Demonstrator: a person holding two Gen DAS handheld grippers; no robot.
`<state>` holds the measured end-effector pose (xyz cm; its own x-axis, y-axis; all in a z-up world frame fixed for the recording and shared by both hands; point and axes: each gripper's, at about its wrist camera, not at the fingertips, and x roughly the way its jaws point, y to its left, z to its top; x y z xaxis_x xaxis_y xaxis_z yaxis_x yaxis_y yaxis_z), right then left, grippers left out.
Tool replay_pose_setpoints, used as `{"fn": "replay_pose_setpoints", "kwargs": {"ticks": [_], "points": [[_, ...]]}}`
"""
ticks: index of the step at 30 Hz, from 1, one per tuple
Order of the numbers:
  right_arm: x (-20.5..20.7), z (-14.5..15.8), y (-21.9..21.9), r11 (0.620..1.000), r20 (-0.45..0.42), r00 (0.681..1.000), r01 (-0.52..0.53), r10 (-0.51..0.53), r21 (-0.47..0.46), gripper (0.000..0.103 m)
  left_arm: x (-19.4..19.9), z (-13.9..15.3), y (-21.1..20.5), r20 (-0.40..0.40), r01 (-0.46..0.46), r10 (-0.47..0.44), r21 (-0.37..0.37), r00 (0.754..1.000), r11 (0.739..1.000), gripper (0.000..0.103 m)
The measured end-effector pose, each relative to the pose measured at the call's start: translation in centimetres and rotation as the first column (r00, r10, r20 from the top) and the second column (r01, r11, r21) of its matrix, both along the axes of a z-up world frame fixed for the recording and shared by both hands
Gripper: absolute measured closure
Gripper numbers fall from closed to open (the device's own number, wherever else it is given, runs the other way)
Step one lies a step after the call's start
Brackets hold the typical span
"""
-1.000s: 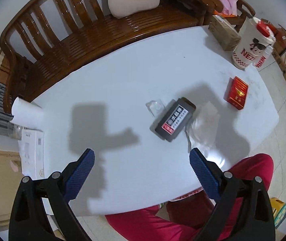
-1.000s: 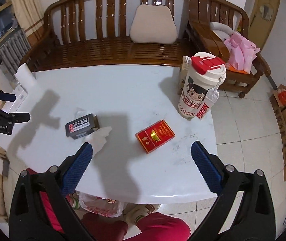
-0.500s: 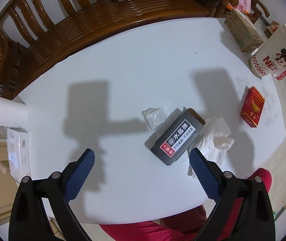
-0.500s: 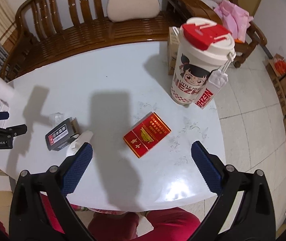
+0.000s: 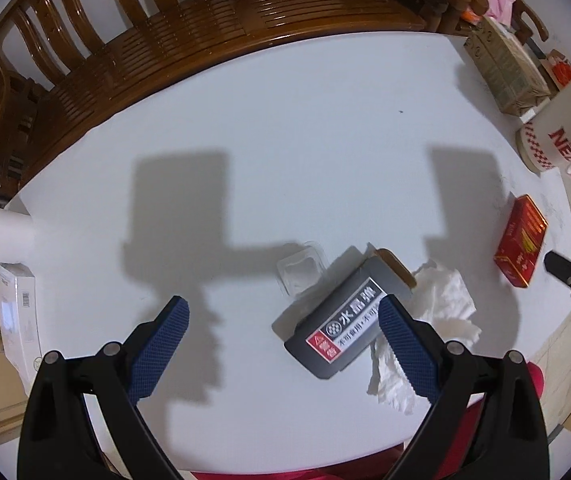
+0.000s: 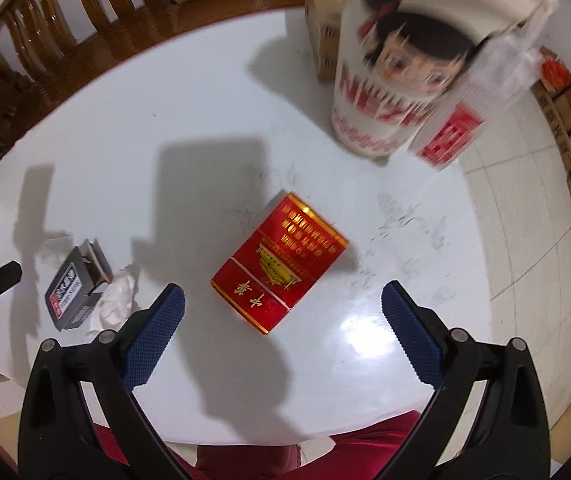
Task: Collect trash
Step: 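Grasp the clear plastic cup with the left tool while the right tool grasps the red cigarette pack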
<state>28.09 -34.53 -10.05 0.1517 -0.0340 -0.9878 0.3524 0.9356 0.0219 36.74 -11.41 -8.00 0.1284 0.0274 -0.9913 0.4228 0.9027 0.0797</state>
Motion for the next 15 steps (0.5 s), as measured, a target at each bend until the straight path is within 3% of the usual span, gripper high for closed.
{"fn": "replay_pose_setpoints", "kwargs": {"ticks": [15], "points": [[0.9, -4.1, -0.7, 0.999, -0.063, 0.997, 0.042, -0.041, 0.004, 0.007, 2.1, -4.2, 0.1, -0.064, -0.055, 0.054, -0.007, 0.996, 0.998, 0.010]]}}
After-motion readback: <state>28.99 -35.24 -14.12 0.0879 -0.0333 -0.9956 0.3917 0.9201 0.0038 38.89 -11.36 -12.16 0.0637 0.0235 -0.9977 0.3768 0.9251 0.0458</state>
